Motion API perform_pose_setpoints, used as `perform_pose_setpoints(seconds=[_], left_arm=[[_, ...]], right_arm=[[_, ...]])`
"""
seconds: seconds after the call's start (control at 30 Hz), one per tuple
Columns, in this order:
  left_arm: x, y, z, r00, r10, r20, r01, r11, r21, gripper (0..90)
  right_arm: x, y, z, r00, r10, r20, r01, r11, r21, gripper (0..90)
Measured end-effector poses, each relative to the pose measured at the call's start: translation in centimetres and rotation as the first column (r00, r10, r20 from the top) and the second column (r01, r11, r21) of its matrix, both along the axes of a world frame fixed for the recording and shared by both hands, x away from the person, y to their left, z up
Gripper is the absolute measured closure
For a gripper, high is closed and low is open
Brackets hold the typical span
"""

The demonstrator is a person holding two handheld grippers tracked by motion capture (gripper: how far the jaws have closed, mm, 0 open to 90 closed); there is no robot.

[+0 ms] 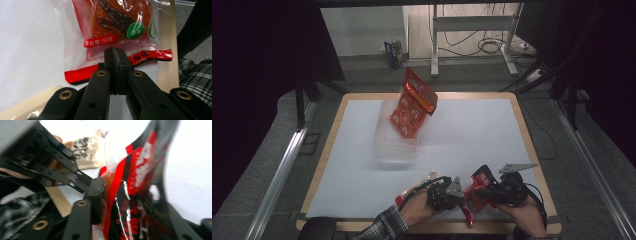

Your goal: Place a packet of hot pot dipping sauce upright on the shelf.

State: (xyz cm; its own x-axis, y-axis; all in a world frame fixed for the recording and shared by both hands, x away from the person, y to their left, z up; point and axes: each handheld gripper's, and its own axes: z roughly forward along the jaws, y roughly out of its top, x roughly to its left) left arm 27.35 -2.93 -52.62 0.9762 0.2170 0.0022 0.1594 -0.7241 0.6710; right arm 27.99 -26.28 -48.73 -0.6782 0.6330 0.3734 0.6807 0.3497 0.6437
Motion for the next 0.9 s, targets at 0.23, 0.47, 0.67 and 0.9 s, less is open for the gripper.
perform_pose_setpoints(seconds=[0.23,0.47,0.67,0.9], left_arm=[[-0.6,0.8,0.7,0.9996,0.012,0.024,-0.012,0.9998,-0.016,84.6],[-0.4,2.5,1.9,0.9981,0.062,0.003,-0.061,0.9925,-0.106,71.7],[-0.7,3.7,2.2,0.9958,0.091,0.013,-0.089,0.9888,-0.120,61.9],[-0.9,5.8,2.5,0.9904,0.138,0.010,-0.135,0.9785,-0.156,48.1]], right_arm=[[0.0,-0.1,0.9,0.9999,0.000,0.012,-0.001,0.9982,0.059,72.0],[-0.1,0.0,2.6,0.9939,-0.020,0.109,0.014,0.9983,0.056,76.2],[0.0,-0.2,3.3,0.9862,-0.049,0.158,0.044,0.9985,0.034,88.3],[0.2,0.0,4.1,0.9786,-0.056,0.198,0.054,0.9985,0.011,88.5]])
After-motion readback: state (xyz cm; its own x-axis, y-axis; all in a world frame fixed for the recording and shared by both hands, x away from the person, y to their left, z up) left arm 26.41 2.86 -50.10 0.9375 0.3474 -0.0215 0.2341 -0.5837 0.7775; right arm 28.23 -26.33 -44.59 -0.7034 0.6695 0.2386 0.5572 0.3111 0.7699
